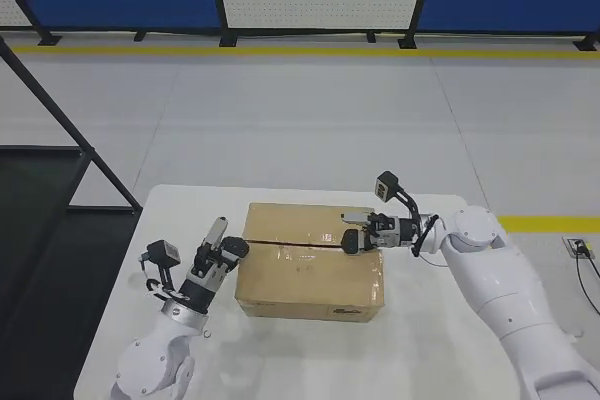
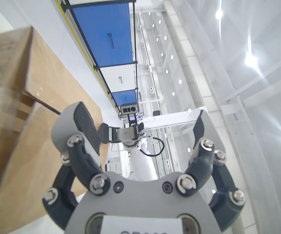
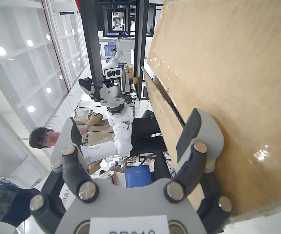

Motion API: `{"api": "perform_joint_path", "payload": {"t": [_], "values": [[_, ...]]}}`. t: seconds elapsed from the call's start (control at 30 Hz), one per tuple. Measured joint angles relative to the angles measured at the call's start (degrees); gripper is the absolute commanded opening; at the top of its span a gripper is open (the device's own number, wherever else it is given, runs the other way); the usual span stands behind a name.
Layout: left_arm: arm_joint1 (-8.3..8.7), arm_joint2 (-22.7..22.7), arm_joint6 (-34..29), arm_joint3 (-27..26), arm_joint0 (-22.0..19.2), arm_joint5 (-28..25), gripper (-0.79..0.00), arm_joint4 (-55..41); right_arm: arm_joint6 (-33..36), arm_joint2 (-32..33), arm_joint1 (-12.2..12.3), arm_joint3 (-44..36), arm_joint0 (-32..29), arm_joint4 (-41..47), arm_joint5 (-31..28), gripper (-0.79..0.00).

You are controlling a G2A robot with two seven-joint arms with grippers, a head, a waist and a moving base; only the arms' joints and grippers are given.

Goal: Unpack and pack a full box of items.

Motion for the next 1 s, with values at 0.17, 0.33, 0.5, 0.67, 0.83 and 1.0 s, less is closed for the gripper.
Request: {"api": "perform_joint_path", "payload": {"t": [0.17,0.33,0.5,0.67,0.83,1.0], "values": [[0.41,-7.2,1.4,1.3,5.5,-1.3,0.0,-3.2,-4.2,1.2,0.7,-4.1,-2.6,-2.1,-5.1,0.0],[0.54,-9.8,0.0,5.3,9.1,-0.9,0.0,-4.6,-5.3,2.4,1.4,-7.5,-4.6,-3.1,-6.3,0.0],[0.38,-8.8,-2.3,7.9,9.5,-1.4,0.0,-5.4,-6.2,2.6,1.7,-9.6,-6.2,-3.7,-4.6,0.0],[0.2,-7.1,-2.5,9.3,8.6,-1.0,0.0,-3.3,-7.1,3.1,1.9,-10.3,-7.5,-2.7,-2.3,0.0],[0.03,-5.5,-3.3,11.2,7.0,-0.5,0.0,-1.7,-7.4,3.8,2.3,-11.9,-8.9,-2.9,-2.8,0.0],[-0.28,-4.4,-4.6,14.1,4.0,0.5,0.0,-4.3,-7.3,4.4,2.7,-13.4,-9.8,-3.1,-2.4,0.0]]}}
